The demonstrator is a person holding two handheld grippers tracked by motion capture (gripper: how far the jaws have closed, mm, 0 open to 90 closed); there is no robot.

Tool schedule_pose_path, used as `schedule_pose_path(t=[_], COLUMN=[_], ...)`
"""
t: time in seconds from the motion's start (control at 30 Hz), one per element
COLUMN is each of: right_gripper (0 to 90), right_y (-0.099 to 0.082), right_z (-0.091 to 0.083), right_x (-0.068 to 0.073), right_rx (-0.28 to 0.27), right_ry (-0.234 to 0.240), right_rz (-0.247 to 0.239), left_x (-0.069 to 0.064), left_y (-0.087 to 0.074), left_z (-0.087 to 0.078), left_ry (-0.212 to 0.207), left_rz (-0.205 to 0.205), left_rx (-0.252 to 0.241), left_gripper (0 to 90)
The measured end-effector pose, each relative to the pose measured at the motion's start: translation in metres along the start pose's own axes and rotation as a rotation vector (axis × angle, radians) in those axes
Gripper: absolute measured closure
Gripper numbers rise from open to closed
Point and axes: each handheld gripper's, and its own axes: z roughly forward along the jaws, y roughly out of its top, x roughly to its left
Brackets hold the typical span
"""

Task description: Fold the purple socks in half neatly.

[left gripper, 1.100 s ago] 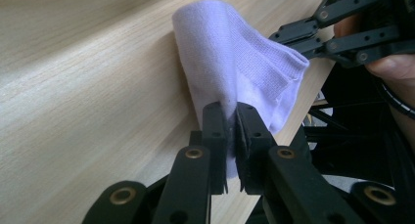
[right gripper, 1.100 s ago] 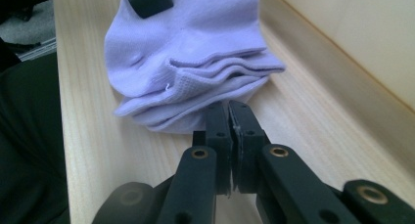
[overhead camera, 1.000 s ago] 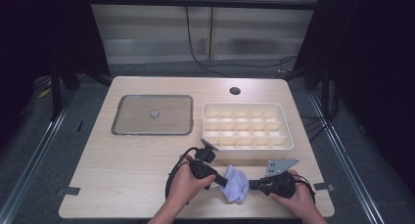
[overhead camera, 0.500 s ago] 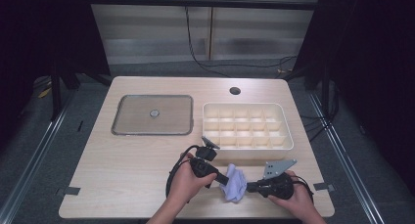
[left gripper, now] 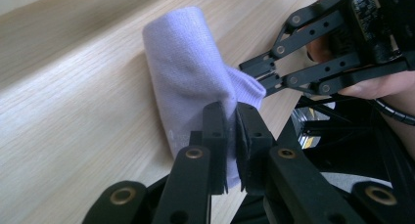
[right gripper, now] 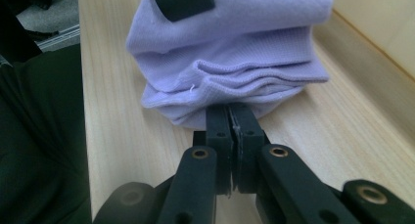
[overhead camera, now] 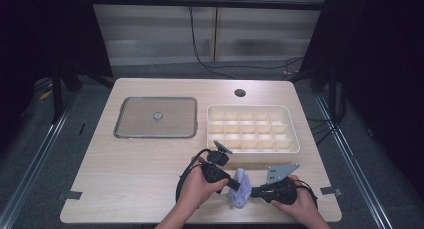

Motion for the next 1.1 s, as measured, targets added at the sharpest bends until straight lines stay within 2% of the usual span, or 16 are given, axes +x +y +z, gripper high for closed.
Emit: schedule_pose_path(t=[0.33, 0.37, 0.73, 0.8, 0.83, 0.87, 0.9, 0.93, 0.97, 1.0, 1.03, 1.07, 1.1], right_gripper=[88.7, 88.7, 90.0, 90.0, 90.0, 90.0, 90.0, 90.0, 90.0, 90.0, 90.0, 90.0, 90.0], right_y=[0.001, 0.001, 0.004, 0.004, 0.004, 0.004, 0.004, 0.003, 0.003, 0.003, 0.003, 0.003, 0.003], right_z=[0.004, 0.005, 0.009, 0.009, 0.009, 0.009, 0.009, 0.009, 0.009, 0.010, 0.010, 0.010, 0.009], right_x=[0.002, 0.002, 0.005, 0.005, 0.005, 0.005, 0.005, 0.005, 0.005, 0.005, 0.005, 0.004, 0.005], right_rx=[0.004, 0.003, -0.007, -0.007, -0.007, -0.008, -0.009, -0.010, -0.010, -0.014, -0.016, -0.015, -0.013], right_ry=[0.008, 0.008, -0.006, -0.009, -0.010, -0.011, -0.012, -0.013, -0.013, -0.011, -0.010, -0.012, -0.018], right_rz=[-0.003, -0.008, -0.018, -0.020, -0.019, -0.020, -0.018, -0.017, -0.017, -0.016, -0.011, -0.012, -0.014], left_x=[-0.003, -0.003, -0.003, -0.006, -0.006, -0.006, -0.005, -0.006, -0.004, -0.007, -0.007, -0.005, -0.005], left_y=[0.001, 0.001, 0.000, -0.001, -0.002, -0.002, -0.001, -0.002, -0.003, -0.004, -0.004, -0.004, -0.004], left_z=[0.006, 0.007, 0.011, 0.014, 0.015, 0.015, 0.014, 0.016, 0.016, 0.018, 0.018, 0.017, 0.017], left_ry=[0.006, 0.006, 0.018, 0.010, 0.011, 0.017, 0.018, 0.018, 0.023, 0.023, 0.020, 0.024, 0.024], left_rz=[0.013, 0.005, 0.030, -0.003, -0.006, -0.003, 0.028, 0.008, 0.039, 0.009, 0.011, 0.038, 0.037], left_rx=[0.011, 0.010, 0.012, -0.016, -0.019, -0.016, 0.007, -0.017, 0.004, -0.017, -0.021, -0.001, -0.008], left_gripper=[84.0, 83.9, 83.3, 83.2, 83.3, 83.2, 83.3, 83.3, 83.2, 83.2, 83.2, 83.2, 83.1])
